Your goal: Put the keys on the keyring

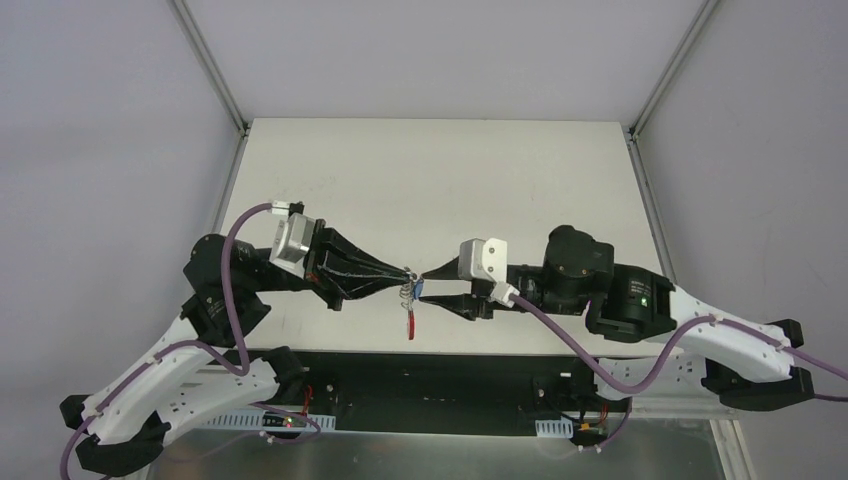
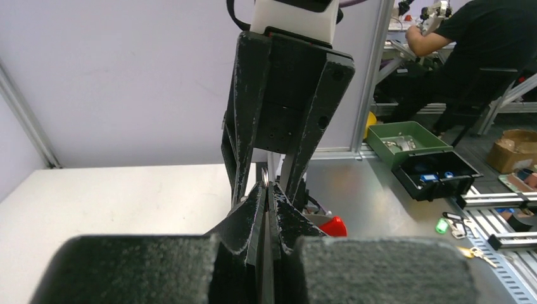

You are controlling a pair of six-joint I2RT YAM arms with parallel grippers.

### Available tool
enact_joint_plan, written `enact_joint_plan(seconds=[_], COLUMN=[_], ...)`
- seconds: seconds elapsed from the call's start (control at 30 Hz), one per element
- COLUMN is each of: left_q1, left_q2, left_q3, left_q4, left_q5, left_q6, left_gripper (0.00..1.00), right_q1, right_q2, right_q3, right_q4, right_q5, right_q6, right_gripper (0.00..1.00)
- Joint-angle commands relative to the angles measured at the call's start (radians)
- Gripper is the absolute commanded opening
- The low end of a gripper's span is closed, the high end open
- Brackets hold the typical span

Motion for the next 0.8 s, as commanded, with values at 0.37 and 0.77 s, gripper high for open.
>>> enact_joint_plan(seconds=[0.37, 0.77], left_q1=[-0.009, -0.01], left_q2=[-0.081, -0.109], left_q3=[-0.155, -0.181], left_q4=[0.414, 0.43], left_q5=[-0.145, -0.144], left_q6=[-0.062, -0.069], left_gripper=[0.0, 0.0], right_q1=[0.188, 0.267], right_q2=[0.046, 0.072], right_q3=[0.035, 0.106], right_q4=[0.206, 0.233], right_q5=[0.38, 0.512], right_q6=[-0.236, -0.292], right_gripper=[0.36, 0.34])
